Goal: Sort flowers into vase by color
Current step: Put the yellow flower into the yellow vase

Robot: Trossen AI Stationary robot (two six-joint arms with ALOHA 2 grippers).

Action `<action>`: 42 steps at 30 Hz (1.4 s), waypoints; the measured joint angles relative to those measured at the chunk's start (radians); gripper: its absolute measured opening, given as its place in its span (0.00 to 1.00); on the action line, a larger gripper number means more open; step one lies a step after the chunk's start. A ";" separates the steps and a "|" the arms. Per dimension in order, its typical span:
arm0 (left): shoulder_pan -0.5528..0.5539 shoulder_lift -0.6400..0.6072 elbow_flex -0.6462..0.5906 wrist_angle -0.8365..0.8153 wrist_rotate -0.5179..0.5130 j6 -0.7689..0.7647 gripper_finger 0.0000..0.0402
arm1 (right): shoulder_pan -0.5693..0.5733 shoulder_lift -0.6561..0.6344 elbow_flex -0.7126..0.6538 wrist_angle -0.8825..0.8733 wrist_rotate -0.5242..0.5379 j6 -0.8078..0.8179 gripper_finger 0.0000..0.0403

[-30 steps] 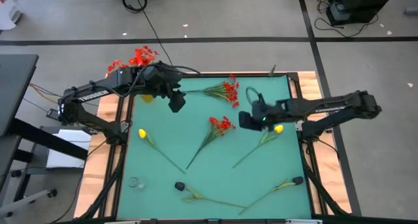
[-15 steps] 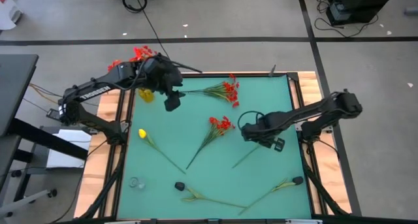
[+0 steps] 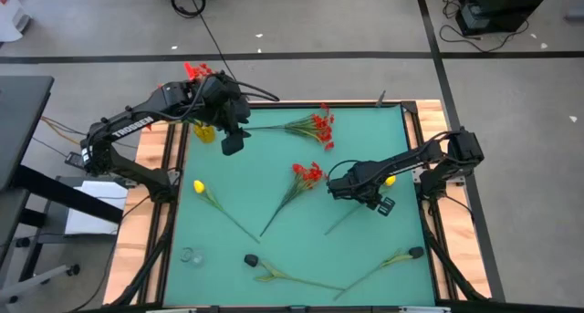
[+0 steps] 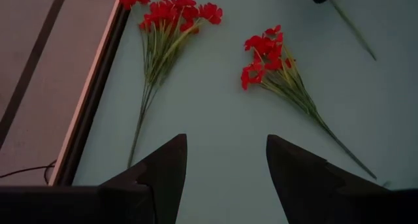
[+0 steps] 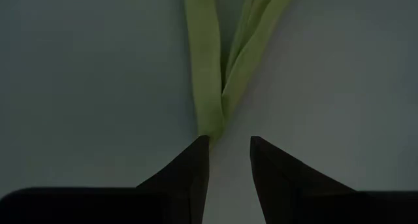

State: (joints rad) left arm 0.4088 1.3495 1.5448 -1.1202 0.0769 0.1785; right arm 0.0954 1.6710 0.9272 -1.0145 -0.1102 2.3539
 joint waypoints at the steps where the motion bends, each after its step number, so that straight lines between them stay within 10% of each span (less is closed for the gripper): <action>1: 0.000 0.000 0.000 -0.003 0.000 0.000 0.54 | -0.002 -0.001 0.000 0.007 0.005 0.000 0.30; 22: 0.005 0.000 0.000 -0.004 0.000 0.020 0.54 | -0.021 -0.016 -0.112 0.062 0.131 -0.088 0.16; 32: 0.005 0.000 0.000 0.044 0.000 -0.100 0.49 | 0.025 -0.039 -0.043 0.042 0.327 -0.143 0.04; 42: 0.005 0.000 0.000 0.133 0.001 -0.269 0.45 | -0.001 -0.117 0.159 0.035 0.639 -0.555 0.02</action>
State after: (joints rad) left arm 0.4133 1.3495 1.5448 -0.9872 0.0776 -0.0903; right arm 0.0947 1.5538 1.0865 -0.9791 0.5284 1.7994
